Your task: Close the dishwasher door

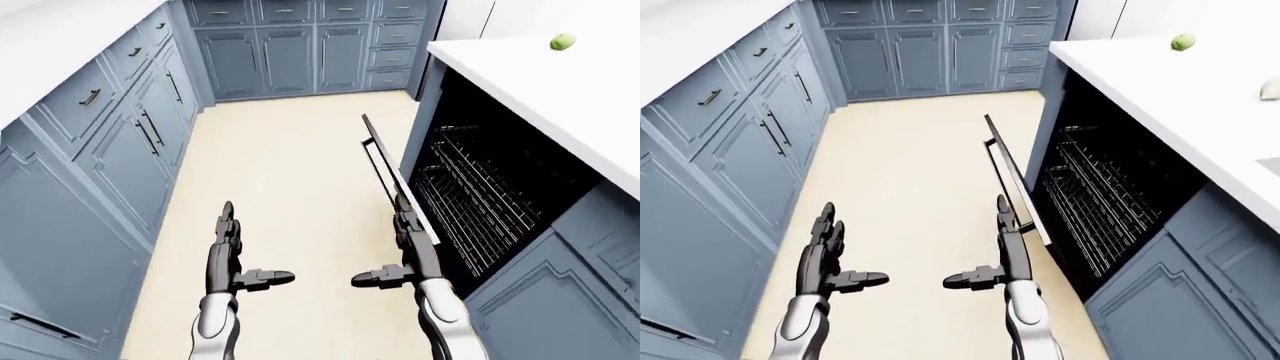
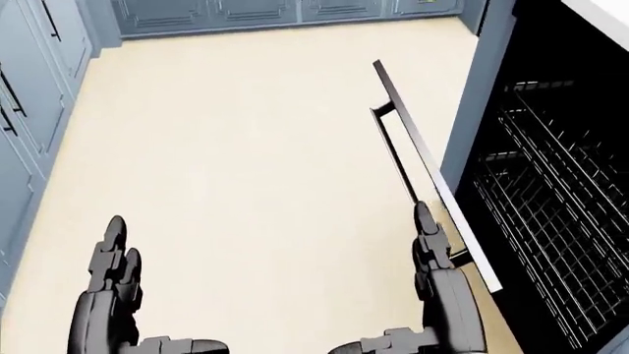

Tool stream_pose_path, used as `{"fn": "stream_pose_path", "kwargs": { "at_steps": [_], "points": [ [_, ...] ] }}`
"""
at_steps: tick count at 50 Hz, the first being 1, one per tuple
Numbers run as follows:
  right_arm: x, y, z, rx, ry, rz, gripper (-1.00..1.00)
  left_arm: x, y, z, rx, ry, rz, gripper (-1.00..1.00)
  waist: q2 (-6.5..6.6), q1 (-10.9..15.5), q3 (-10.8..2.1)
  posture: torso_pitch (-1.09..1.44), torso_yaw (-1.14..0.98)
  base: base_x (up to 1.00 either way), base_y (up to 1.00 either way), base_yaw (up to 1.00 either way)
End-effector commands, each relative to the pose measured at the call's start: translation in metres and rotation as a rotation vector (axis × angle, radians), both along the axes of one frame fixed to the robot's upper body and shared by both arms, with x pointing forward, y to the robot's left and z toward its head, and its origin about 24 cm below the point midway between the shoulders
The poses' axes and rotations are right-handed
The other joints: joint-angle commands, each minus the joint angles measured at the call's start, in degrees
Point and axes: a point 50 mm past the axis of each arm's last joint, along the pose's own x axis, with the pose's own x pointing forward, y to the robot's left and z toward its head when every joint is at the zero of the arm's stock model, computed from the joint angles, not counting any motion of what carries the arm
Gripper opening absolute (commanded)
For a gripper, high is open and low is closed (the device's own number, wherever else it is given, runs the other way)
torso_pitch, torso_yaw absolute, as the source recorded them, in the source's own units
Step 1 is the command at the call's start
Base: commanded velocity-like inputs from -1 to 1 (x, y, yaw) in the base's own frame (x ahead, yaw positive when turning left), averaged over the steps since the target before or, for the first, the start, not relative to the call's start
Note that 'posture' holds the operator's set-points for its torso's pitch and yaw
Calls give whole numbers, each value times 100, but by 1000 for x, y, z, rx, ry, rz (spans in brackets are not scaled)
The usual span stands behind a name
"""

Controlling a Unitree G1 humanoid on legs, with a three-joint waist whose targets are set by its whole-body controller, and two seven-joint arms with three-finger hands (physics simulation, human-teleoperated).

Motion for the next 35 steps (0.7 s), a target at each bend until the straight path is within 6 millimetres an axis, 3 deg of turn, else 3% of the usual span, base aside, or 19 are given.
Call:
{"fn": "stream_pose_path", "kwargs": {
  "at_steps": [1, 4, 5, 6, 7, 9, 13, 19, 22, 23, 24, 25, 28, 31, 33, 34, 35],
  "points": [
    [3, -2, 16, -7, -87, -10, 100, 6, -4, 16, 0, -87, -19, 100, 34, -20, -63, 0, 0, 0, -55, 0],
    [3, -3, 17, -8, -89, -12, 100, 6, -4, 16, 0, -87, -19, 100, -269, -25, -98, 0, 0, 0, -55, 0],
    [3, -3, 17, -9, -88, -12, 100, 6, -4, 16, 0, -87, -19, 100, -460, -34, -148, 0, 0, 0, -55, 0],
    [3, -3, 17, -9, -88, -11, 100, 7, -4, 16, 0, -87, -18, 100, -753, -68, -233, 0, 0, 0, -54, 0],
    [3, -3, 16, -9, -87, -11, 100, 7, -4, 16, 0, -87, -18, 100, -489, -112, -195, 0, 0, 0, -48, 0],
    [3, -3, 17, -8, -87, -11, 100, 7, -4, 15, 0, -86, -18, 100, -498, -147, -141, 0, 0, 0, -44, 0],
    [4, -3, 17, -3, -88, -13, 100, 8, -3, 15, 1, -87, -18, 100, -247, -129, -105, 0, 0, 0, -44, 0],
    [3, -3, 18, -4, -90, -15, 100, 7, -3, 15, 1, -88, -17, 100, 4, -86, -35, 0, 0, 0, -43, 0],
    [2, -3, 19, -6, -90, -16, 100, 7, -3, 16, 1, -89, -16, 100, 268, -74, -74, 0, 0, 0, -42, 0],
    [2, -3, 19, -6, -91, -15, 100, 7, -3, 16, 0, -89, -16, 100, 151, -48, -62, 0, 0, 0, -42, 0],
    [2, -3, 19, -6, -90, -15, 100, 7, -3, 16, 0, -89, -15, 100, 116, -18, -73, 0, 0, 0, -43, 0],
    [2, -3, 19, -6, -91, -15, 100, 7, -3, 16, 0, -89, -15, 100, 183, -51, -71, 0, 0, 0, -42, 0],
    [2, -3, 19, -7, -91, -15, 100, 7, -2, 17, -1, -89, -13, 100, 165, -43, -146, 0, 0, 0, -43, 0],
    [2, -4, 19, -7, -90, -17, 100, 6, -3, 16, -1, -87, -15, 100, -38, -22, -79, 0, 0, 0, -43, 0],
    [2, -4, 19, -10, -90, -18, 100, 6, -2, 17, -1, -88, -13, 100, -272, -29, -93, 0, 0, 0, -42, 0],
    [2, -4, 20, -6, -95, -18, 100, 7, -2, 16, 0, -88, -13, 100, -496, -50, -167, 0, 0, 0, -19, 0],
    [2, -4, 21, -12, -99, -19, 100, 6, -2, 16, 0, -88, -14, 100, -866, -112, -148, 0, 0, 0, 0, 0]
  ]
}}
